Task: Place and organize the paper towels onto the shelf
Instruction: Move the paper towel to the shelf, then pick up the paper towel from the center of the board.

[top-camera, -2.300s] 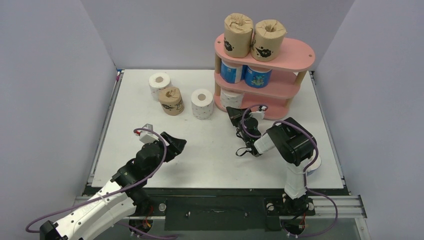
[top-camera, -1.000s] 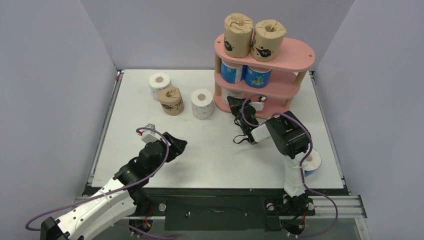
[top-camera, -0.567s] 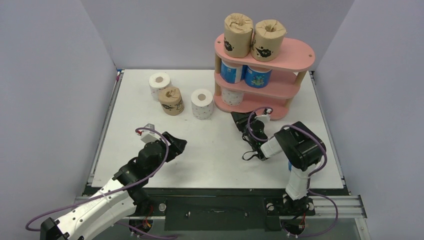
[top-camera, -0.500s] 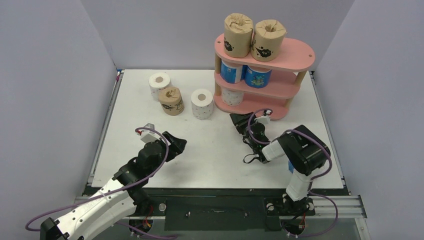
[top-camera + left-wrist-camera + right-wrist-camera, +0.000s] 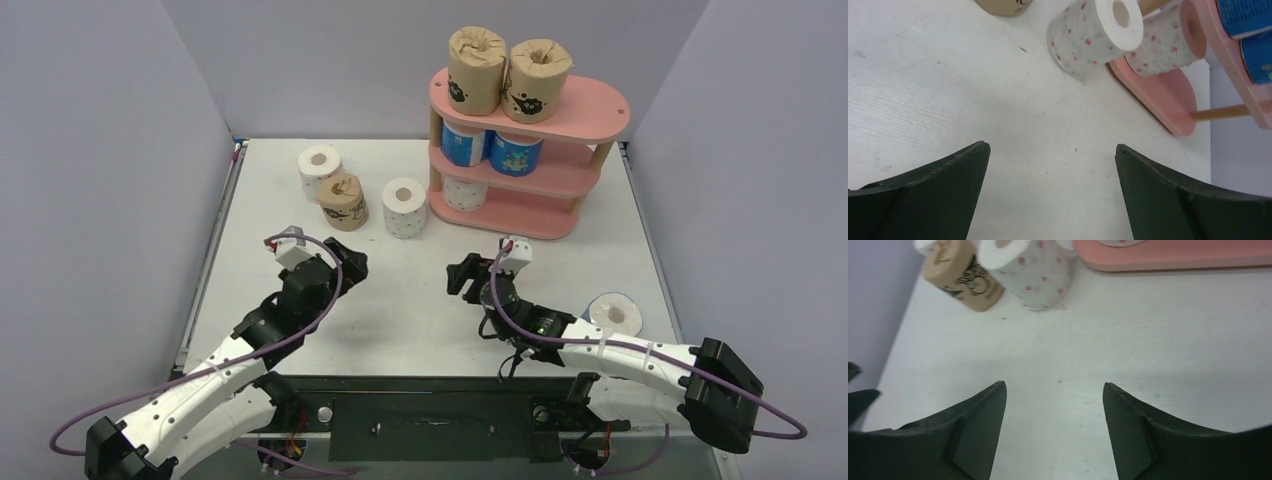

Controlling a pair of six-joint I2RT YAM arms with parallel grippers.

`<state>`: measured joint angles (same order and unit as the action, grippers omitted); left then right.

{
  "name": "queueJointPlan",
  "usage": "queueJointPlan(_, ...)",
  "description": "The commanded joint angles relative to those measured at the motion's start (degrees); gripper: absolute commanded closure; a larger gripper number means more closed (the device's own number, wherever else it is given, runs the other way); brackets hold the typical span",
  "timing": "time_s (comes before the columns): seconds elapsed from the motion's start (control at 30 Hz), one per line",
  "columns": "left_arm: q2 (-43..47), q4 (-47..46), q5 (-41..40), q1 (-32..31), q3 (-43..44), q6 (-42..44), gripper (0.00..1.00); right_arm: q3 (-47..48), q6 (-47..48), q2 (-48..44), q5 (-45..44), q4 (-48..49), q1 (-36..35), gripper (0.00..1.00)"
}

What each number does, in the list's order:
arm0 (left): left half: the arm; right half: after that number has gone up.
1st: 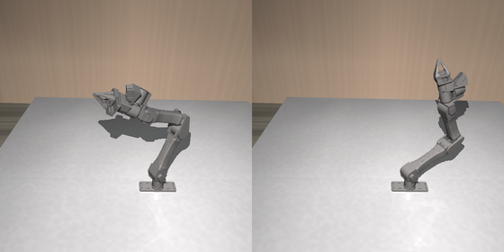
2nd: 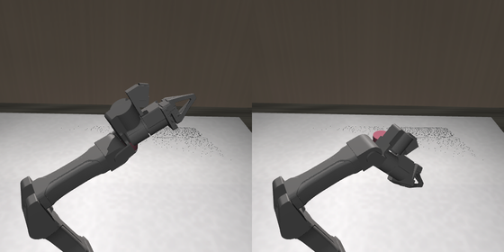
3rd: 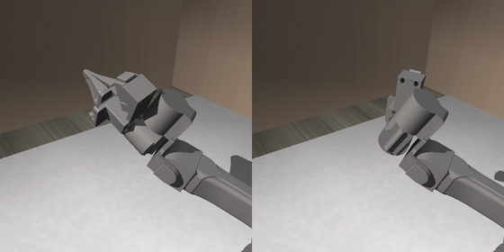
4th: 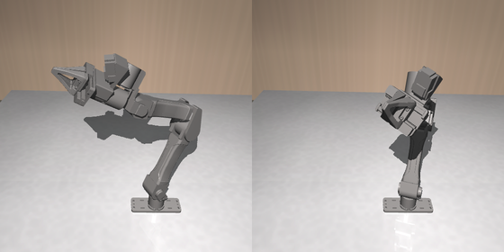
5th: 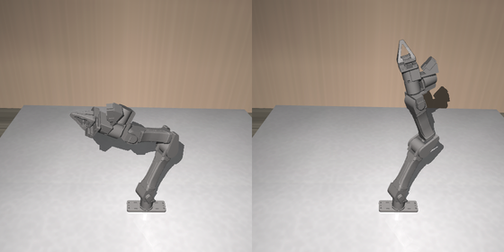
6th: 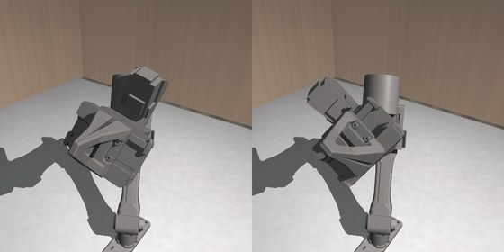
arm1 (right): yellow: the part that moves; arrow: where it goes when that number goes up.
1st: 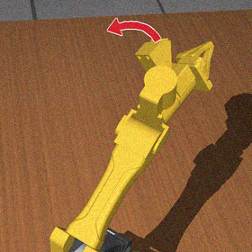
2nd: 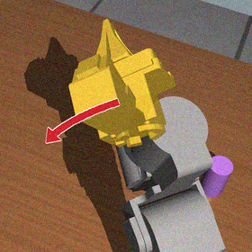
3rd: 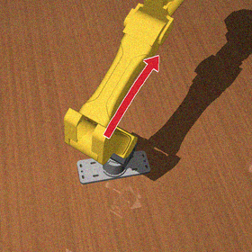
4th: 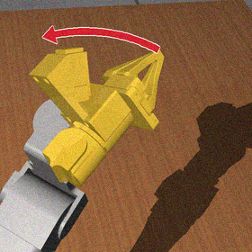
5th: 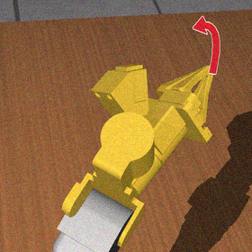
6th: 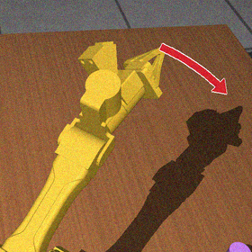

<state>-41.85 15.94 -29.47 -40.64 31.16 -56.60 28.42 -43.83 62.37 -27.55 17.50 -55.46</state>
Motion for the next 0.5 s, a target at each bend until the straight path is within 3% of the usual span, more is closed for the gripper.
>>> queueJointPlan(0.0, -4.6, -5.8, -4.0, 3.3, 7.3, 2.8, 0.04, 4.9, -9.1, -1.0, -21.4, -30.3, -2.4, 0.32)
queueJointPlan(0.13, -14.5, -6.3, 3.1, 7.5, 16.0, 5.4, 0.04, 2.0, -8.4, -1.7, -18.7, -32.5, -2.6, 0.31)
queueJointPlan(0.27, -23.6, -9.3, 8.8, 9.2, 22.1, 10.4, 0.04, -6.3, -10.4, -8.5, -15.5, -26.1, -2.6, 0.29)
queueJointPlan(0.33, -26.7, -11.2, 9.4, 9.8, 23.6, 10.4, 0.04, -9.3, -10.5, -12.8, -14.6, -25.1, -2.5, 0.21)
queueJointPlan(0.37, -28.3, -15.0, 10.0, 10.0, 23.7, 10.7, 0.04, -10.3, -10.7, -14.2, -14.8, -26.2, -2.4, 0.11)
queueJointPlan(0.47, -32.6, -18.6, 11.0, 10.7, 26.6, 10.1, 0.04, -11.8, -10.3, -19.5, -15.3, -29.1, -2.2, 0.07)
